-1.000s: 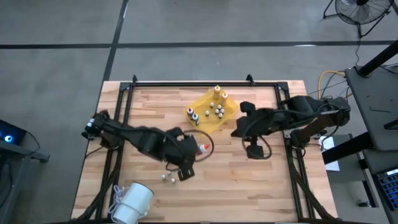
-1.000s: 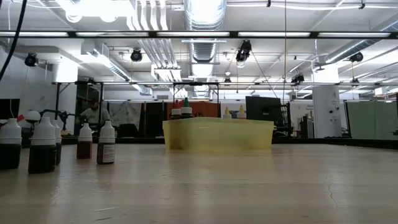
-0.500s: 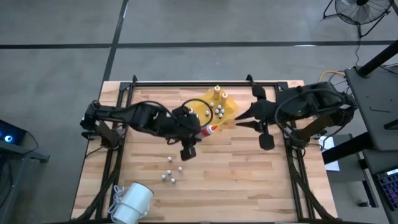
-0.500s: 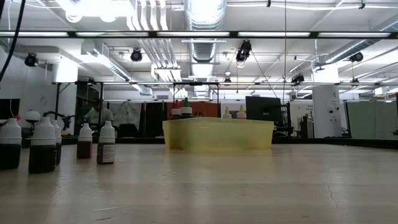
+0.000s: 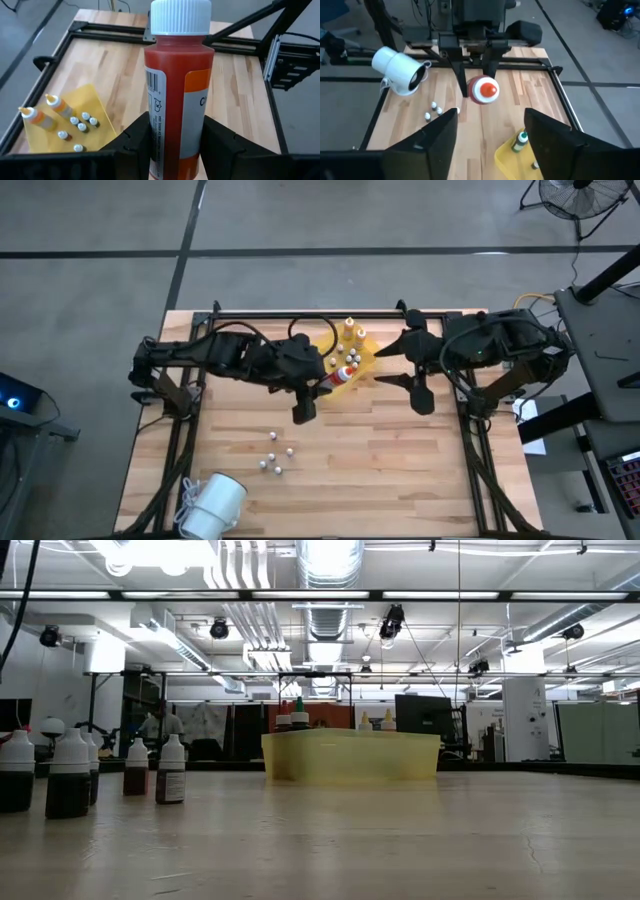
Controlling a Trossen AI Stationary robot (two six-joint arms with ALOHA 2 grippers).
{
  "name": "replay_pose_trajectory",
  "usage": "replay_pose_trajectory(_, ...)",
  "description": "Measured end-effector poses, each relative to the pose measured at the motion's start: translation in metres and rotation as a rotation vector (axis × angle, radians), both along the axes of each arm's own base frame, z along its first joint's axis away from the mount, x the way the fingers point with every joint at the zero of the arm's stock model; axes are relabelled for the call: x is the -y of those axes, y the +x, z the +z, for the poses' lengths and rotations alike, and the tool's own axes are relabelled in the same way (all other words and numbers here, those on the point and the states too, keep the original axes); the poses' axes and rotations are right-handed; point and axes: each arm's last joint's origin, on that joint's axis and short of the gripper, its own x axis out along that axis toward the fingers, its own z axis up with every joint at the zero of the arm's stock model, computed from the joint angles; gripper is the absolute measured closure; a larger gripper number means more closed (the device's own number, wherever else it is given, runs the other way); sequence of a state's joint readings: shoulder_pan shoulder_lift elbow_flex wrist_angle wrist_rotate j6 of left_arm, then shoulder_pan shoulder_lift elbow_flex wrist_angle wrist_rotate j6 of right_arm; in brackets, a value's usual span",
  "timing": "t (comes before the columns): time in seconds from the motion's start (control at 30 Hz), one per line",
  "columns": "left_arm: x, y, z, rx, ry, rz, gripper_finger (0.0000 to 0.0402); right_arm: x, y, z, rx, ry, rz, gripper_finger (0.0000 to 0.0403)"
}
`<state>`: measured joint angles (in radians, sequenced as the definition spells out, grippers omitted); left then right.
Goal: Pick & Place food coloring
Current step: Put the large orange food coloring bottle into the yellow bin
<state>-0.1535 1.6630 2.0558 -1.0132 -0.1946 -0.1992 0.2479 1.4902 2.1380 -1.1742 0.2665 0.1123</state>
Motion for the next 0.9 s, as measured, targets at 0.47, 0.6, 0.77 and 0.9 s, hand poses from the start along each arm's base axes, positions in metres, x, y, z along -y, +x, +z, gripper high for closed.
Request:
replay_pose_trajectory(0.47, -0.003, 0.003, 0.013, 0.103, 0.019, -0.012, 0.0290, 0.007, 0.005, 0.006, 0.064, 0.009, -0.023, 0.0115)
replay_pose_trajectory(0.6, -0.004, 0.004, 0.015, 0.125, 0.015, -0.007, 0.0290, 0.007, 0.012, 0.002, 0.045, 0.009, -0.021, 0.0105)
replay_pose_trajectory(0.77, -0.006, 0.005, 0.015, 0.135, 0.013, -0.001, 0.0290, 0.004, 0.027, -0.007, 0.014, -0.002, -0.019, 0.0097)
replay_pose_trajectory(0.9, -0.007, 0.005, 0.015, 0.137, 0.013, 0.000, 0.0290, 0.001, 0.037, -0.011, 0.008, -0.020, -0.009, 0.0097)
